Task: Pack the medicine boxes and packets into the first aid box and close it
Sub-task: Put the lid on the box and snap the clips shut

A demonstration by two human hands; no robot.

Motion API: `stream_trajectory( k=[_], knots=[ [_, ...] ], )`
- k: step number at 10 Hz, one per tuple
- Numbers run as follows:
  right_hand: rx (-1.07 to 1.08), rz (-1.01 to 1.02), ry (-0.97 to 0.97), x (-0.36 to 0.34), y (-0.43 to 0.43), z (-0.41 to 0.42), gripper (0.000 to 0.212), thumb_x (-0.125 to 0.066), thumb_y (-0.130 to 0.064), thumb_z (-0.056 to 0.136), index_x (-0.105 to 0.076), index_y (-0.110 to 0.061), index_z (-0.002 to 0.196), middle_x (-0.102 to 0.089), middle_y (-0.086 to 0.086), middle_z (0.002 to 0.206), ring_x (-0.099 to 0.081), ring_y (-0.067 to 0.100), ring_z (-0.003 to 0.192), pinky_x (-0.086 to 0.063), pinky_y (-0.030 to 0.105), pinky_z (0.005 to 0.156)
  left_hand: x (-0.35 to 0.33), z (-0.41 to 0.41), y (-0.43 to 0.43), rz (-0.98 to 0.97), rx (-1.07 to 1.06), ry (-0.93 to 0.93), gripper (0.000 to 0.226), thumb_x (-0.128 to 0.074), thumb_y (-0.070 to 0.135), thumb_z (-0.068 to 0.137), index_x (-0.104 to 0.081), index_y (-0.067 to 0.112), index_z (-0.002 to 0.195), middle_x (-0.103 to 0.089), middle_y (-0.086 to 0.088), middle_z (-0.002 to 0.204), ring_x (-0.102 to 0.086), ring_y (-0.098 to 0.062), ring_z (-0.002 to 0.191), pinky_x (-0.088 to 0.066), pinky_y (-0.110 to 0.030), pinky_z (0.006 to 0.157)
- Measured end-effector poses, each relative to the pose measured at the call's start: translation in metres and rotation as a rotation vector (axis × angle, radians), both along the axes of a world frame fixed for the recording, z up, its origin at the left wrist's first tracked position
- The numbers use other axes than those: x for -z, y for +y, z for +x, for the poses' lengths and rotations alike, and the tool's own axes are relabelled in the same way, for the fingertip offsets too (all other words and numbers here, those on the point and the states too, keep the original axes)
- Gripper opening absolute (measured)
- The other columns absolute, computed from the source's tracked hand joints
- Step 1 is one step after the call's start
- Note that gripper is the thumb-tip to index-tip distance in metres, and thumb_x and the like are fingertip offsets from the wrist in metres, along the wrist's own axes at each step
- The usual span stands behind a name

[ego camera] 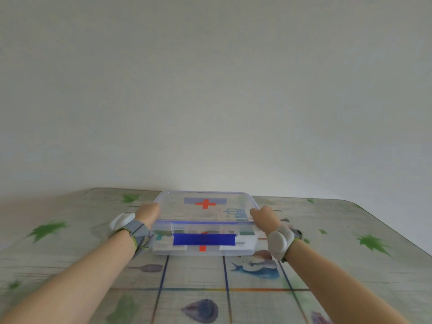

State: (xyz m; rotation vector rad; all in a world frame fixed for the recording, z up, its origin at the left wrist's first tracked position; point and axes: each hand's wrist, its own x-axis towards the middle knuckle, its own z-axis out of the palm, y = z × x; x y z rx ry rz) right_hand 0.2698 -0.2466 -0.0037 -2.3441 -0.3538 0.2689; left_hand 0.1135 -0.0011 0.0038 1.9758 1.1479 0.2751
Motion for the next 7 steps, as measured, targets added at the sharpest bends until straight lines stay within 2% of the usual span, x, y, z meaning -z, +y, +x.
stream_trajectory(
  k=[1,2,3,4,5,6,7],
  knots=[
    [-0.026,-0.055,-0.076,0.007,-0.002,-0.007,0.036,-0.037,-0.022,0.096,-0.035,-0.014,0.061,-0.047,0.014,0.09,-0.043,0.024,0.083,-0.035,0.03,0.074,0.001,-0.012,-0.005,-0.048,-0.046,-0.039,0.036,-0.031,0.01,0.1,-0.05,-0.009,0.123,-0.038,-0.01,0.064,-0.033,-0.019,0.055,-0.032,-0.031,0.057],
    [-0.019,-0.073,-0.085,0.012,-0.007,-0.013,0.036,-0.038,-0.023,0.095,-0.033,-0.017,0.06,-0.048,0.014,0.091,-0.044,0.024,0.084,-0.035,0.029,0.075,0.011,-0.012,0.001,-0.025,-0.098,-0.109,0.029,-0.035,0.01,0.098,-0.052,0.004,0.075,-0.03,-0.003,0.063,-0.026,-0.01,0.055,-0.026,-0.023,0.049],
    [-0.011,-0.117,-0.101,0.016,-0.011,-0.018,0.036,-0.038,-0.024,0.095,-0.035,-0.015,0.061,-0.048,0.014,0.088,-0.044,0.025,0.082,-0.038,0.032,0.074,0.012,-0.017,-0.003,0.091,0.077,0.114,0.04,-0.042,0.007,0.096,-0.028,0.017,0.06,-0.042,-0.005,0.071,-0.035,-0.011,0.06,-0.039,-0.028,0.068],
    [0.041,-0.097,-0.156,0.019,-0.007,-0.025,0.031,-0.037,-0.03,0.095,-0.049,-0.002,0.093,-0.047,0.011,0.1,-0.051,0.028,0.092,-0.044,0.039,0.082,0.016,-0.023,-0.005,0.312,0.031,0.096,0.03,-0.043,0.017,0.093,-0.041,0.008,0.065,-0.048,-0.009,0.074,-0.049,-0.023,0.073,-0.04,-0.032,0.072],
    [0.031,-0.051,-0.415,0.028,-0.002,-0.035,0.038,-0.039,-0.034,0.095,-0.044,-0.008,0.123,-0.045,0.01,0.125,-0.049,0.024,0.109,-0.042,0.034,0.087,0.021,-0.034,-0.025,0.651,0.035,0.0,0.032,-0.045,0.028,0.09,-0.055,0.002,0.106,-0.054,-0.017,0.108,-0.053,-0.035,0.101,-0.047,-0.04,0.08],
    [-0.119,0.033,-0.618,0.037,0.001,-0.049,0.031,-0.041,-0.025,0.093,-0.048,-0.019,0.123,-0.047,-0.001,0.129,-0.052,0.017,0.109,-0.047,0.028,0.085,0.033,-0.044,-0.047,1.002,0.274,-0.216,0.035,-0.05,0.028,0.09,-0.057,0.007,0.117,-0.055,-0.012,0.118,-0.052,-0.031,0.108,-0.045,-0.038,0.086],
    [-0.262,-0.097,-0.766,0.048,-0.003,-0.059,0.038,-0.047,-0.019,0.083,-0.047,-0.026,0.12,-0.049,-0.006,0.127,-0.053,0.014,0.105,-0.047,0.03,0.088,0.045,-0.057,-0.06,1.122,0.408,-0.107,0.044,-0.055,0.043,0.084,-0.06,0.009,0.111,-0.06,-0.008,0.107,-0.059,-0.03,0.097,-0.047,-0.038,0.084]
  ],
)
